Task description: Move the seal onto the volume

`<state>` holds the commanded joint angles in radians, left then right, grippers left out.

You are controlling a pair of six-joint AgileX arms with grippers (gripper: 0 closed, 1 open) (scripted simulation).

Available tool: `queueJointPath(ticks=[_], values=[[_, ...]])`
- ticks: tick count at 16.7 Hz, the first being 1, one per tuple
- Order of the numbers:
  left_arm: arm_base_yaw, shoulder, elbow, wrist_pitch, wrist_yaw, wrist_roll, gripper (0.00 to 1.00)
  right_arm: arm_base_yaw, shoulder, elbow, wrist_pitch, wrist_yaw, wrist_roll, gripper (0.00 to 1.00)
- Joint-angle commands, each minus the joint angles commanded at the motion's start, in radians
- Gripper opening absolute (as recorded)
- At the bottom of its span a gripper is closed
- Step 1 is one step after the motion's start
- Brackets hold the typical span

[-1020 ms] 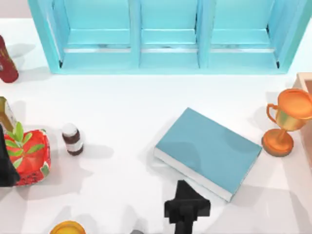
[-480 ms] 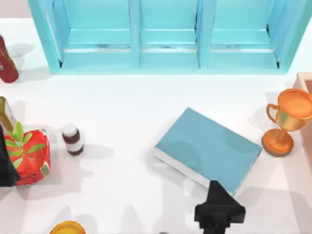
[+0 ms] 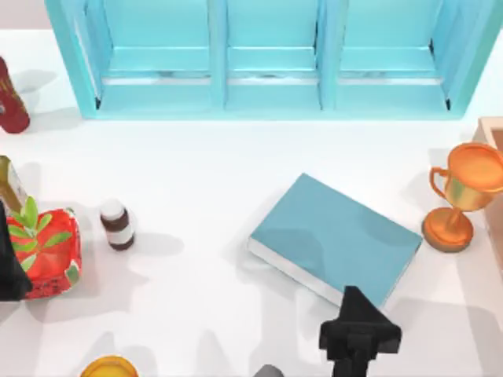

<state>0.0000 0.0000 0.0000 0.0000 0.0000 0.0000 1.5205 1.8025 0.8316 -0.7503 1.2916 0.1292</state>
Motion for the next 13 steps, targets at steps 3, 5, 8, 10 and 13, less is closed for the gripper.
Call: queueJointPath(ticks=[3,5,8,10,13], values=[[0.0,0.0,0.0,0.0,0.0,0.0,1.0,-0.093,-0.015,0.039,-0.057,-0.057,-0.011,1.0],[0.0,0.0,0.0,0.0,0.0,0.0,1.0,-0.206,-0.034,0.083,-0.114,-0.115,-0.018,1.0],[0.0,0.0,0.0,0.0,0.0,0.0,1.0,-0.431,-0.068,0.169,-0.218,-0.221,-0.028,1.0],[0.0,0.0,0.0,0.0,0.0,0.0,1.0,-0.599,-0.094,0.234,-0.289,-0.307,-0.042,1.0],[0.0,0.0,0.0,0.0,0.0,0.0,1.0,-0.869,-0.124,0.338,-0.383,-0.464,-0.085,1.0]])
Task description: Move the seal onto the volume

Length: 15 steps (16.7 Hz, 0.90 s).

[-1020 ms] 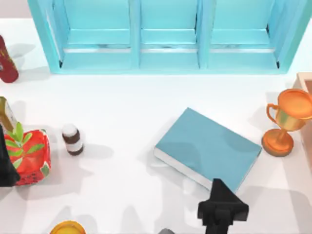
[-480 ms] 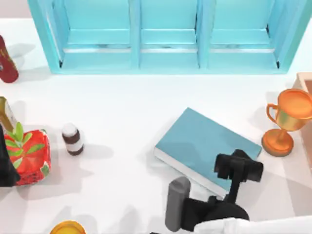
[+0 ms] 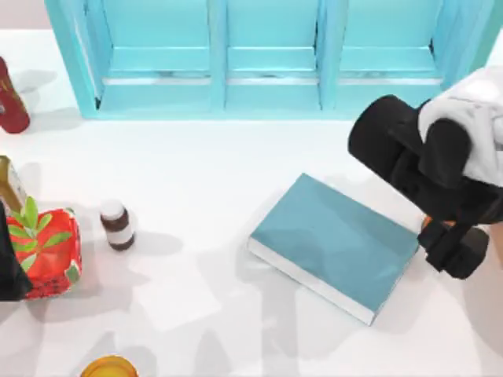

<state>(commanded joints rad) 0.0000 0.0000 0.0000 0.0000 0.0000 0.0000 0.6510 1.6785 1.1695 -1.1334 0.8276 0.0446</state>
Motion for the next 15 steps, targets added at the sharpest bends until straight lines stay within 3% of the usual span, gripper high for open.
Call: queueJointPath(ticks=[9,12,15], values=[[0.0,0.0,0.0,0.0,0.0,0.0,1.0,-0.707,0.081,0.268,-0.112,-0.593,-0.24,1.0],[0.0,0.0,0.0,0.0,0.0,0.0,1.0,-0.866,0.133,0.321,-0.106,-0.752,-0.292,1.0],[0.0,0.0,0.0,0.0,0.0,0.0,1.0,-0.937,0.167,0.347,-0.102,-0.823,-0.318,1.0]])
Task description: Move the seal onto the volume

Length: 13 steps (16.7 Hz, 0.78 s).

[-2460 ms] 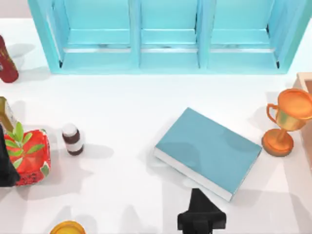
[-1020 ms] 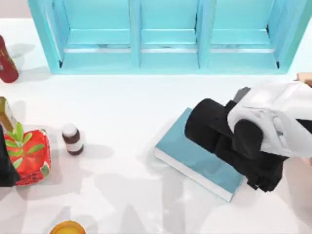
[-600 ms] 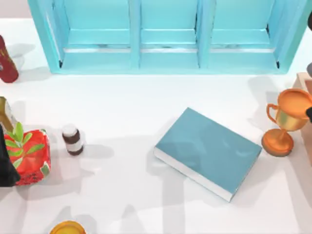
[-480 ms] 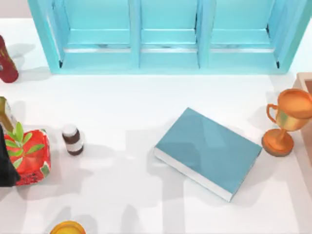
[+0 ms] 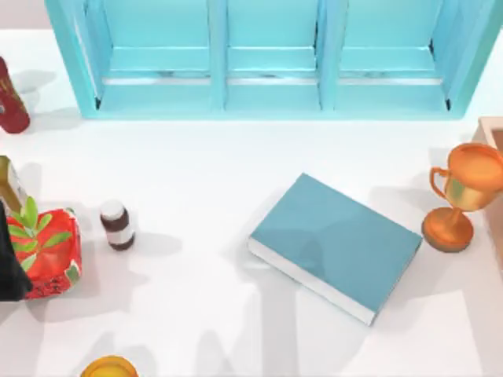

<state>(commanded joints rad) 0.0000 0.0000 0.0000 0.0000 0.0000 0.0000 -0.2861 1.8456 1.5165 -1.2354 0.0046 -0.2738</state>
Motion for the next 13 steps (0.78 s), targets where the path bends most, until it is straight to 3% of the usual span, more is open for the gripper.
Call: queueJointPath(ticks=[13], values=[[0.0,0.0,0.0,0.0,0.0,0.0,1.0,-0.005,0.039,-0.045,0.099,-0.003,-0.002,1.0]])
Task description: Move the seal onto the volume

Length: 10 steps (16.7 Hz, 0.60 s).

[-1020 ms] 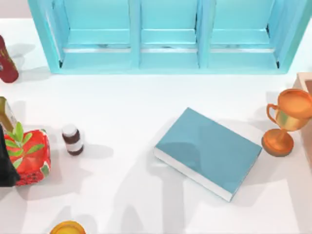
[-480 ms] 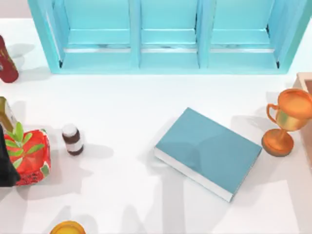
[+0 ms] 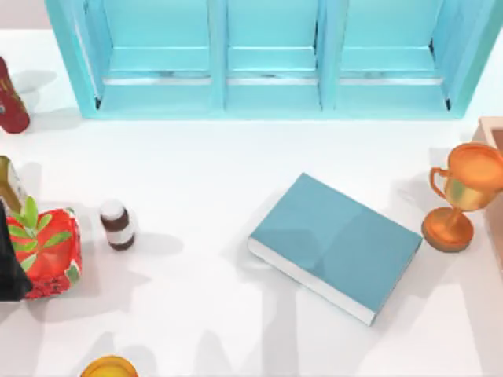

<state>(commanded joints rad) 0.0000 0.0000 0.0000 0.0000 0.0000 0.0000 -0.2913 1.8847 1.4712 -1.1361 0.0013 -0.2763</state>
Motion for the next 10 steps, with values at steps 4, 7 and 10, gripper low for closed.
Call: queueJointPath(ticks=[4,7,10], values=[[0.0,0.0,0.0,0.0,0.0,0.0,1.0,0.005,0.032,-0.152,0.193,0.0,0.006,1.0],[0.0,0.0,0.0,0.0,0.0,0.0,1.0,0.005,0.066,-0.218,0.271,0.0,0.006,1.0],[0.0,0.0,0.0,0.0,0.0,0.0,1.0,0.004,0.07,-0.223,0.276,0.0,0.005,1.0]])
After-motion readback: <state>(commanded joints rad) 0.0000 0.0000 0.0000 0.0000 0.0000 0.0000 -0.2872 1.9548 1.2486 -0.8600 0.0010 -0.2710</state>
